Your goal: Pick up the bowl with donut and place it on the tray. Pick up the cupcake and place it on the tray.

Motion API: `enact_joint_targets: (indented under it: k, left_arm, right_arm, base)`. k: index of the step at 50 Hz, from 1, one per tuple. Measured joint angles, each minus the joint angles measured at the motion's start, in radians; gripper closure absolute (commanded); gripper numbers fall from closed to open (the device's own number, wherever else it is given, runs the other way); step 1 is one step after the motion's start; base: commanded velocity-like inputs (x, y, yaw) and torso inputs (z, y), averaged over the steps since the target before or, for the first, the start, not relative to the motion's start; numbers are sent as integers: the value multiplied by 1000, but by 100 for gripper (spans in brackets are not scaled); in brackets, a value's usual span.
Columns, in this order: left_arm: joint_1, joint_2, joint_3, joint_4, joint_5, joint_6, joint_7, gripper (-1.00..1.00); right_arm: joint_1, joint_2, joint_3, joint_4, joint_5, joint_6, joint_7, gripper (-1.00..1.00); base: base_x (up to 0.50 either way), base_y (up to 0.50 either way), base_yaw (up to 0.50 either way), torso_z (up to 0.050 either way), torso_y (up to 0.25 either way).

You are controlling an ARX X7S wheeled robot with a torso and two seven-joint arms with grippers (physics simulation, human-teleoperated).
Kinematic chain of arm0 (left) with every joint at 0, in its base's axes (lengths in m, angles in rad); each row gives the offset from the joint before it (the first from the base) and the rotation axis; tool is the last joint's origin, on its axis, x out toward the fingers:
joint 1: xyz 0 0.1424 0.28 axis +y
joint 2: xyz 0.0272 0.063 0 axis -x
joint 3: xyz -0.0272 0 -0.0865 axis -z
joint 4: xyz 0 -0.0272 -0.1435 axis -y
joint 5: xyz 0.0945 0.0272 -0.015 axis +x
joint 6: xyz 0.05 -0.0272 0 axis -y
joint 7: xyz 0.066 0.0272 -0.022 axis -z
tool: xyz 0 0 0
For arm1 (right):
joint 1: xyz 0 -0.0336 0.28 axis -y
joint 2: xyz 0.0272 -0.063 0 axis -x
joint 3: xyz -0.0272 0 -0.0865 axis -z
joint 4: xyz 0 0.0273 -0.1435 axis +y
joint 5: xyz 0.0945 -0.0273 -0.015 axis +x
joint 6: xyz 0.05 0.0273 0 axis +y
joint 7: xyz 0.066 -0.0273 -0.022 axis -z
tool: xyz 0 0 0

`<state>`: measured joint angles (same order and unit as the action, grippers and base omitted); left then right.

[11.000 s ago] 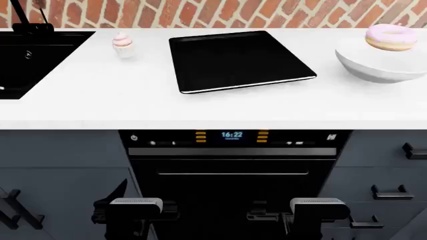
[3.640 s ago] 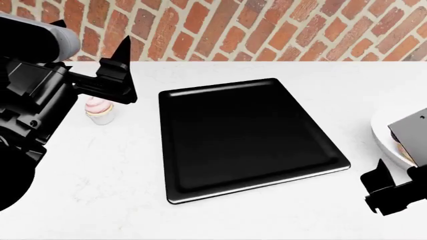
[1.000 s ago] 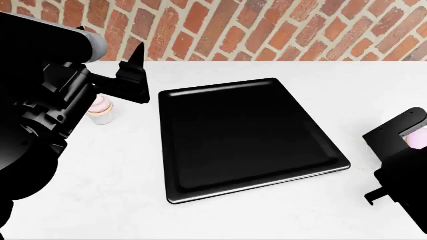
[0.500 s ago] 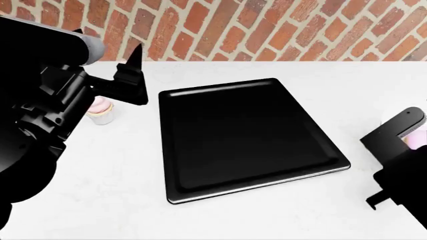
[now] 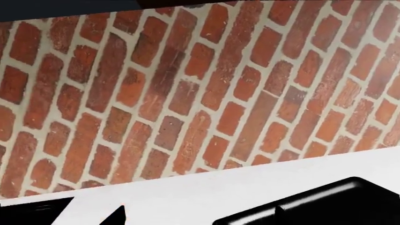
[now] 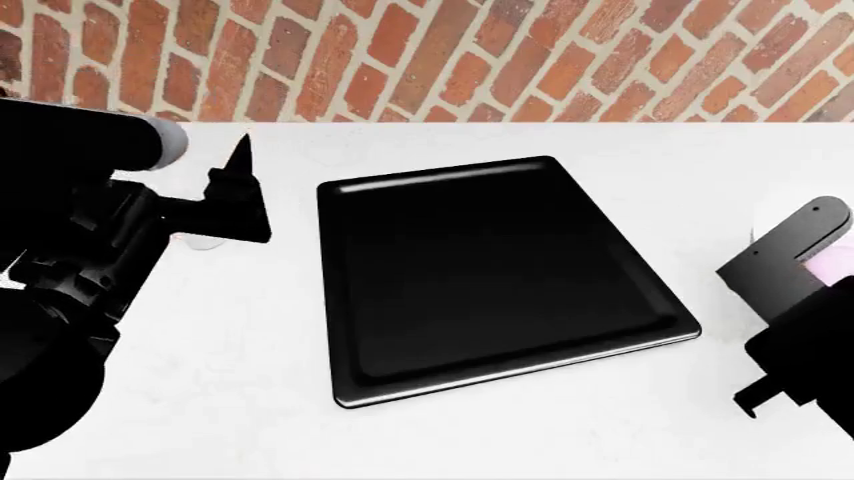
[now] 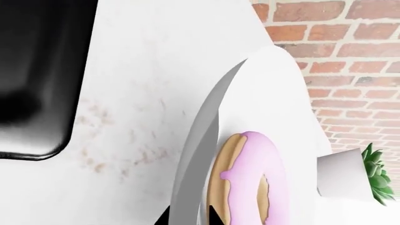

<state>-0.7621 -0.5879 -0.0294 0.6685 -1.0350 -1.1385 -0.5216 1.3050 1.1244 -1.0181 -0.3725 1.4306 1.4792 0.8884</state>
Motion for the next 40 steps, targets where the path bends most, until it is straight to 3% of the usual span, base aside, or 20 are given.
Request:
enact_joint_targets:
  k: [22, 40]
  left_arm:
    - [243, -11, -100, -11, 33, 88, -1, -100]
    - [200, -1, -28, -128, 109, 94, -3, -100]
  right_arm:
    - [339, 3, -263, 20, 265, 52, 163, 100]
    - [391, 18, -353, 14, 273, 7, 166, 100]
  base:
    - [0, 0, 0, 0, 1]
    - [0, 0, 0, 0, 1]
